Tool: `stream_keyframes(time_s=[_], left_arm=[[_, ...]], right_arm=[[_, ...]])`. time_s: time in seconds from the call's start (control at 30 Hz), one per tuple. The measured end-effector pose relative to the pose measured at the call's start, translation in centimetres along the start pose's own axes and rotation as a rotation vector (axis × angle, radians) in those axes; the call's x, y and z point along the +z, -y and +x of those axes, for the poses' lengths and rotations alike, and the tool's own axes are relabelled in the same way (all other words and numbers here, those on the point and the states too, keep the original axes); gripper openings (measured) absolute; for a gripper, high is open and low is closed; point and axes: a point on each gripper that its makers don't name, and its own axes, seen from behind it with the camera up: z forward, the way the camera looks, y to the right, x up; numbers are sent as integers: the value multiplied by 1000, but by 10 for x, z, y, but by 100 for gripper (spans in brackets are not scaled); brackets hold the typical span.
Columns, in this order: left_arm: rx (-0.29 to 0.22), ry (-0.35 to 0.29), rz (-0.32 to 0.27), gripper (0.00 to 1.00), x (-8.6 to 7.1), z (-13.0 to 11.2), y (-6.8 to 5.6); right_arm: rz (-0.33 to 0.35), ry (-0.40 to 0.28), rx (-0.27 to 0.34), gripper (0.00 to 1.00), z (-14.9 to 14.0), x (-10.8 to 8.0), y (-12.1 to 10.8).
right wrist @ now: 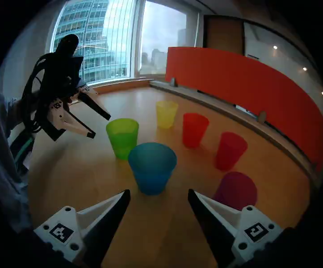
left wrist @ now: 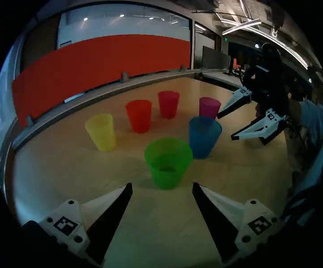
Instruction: Pour water
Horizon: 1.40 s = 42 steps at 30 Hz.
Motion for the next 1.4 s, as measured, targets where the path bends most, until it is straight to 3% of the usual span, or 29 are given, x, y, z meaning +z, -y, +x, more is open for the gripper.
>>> stream_keyframes(time_s=[0.33, 0.63, 1.0, 1.4], left_arm=[[-43, -58, 82, 100, -11, 4, 16], [-75, -145, 205, 100, -32, 10, 32], [-81, -265, 382, 100, -62, 26, 54], [-147, -380, 492, 100, -87, 39, 69]], right_arm=[[-63, -52, 52, 100, 1, -23, -11], [-160, -120, 123, 100, 4, -50, -26], [-366, -217, 195, 100, 17, -78, -67], [-548, -338, 238, 100, 41, -99, -99]])
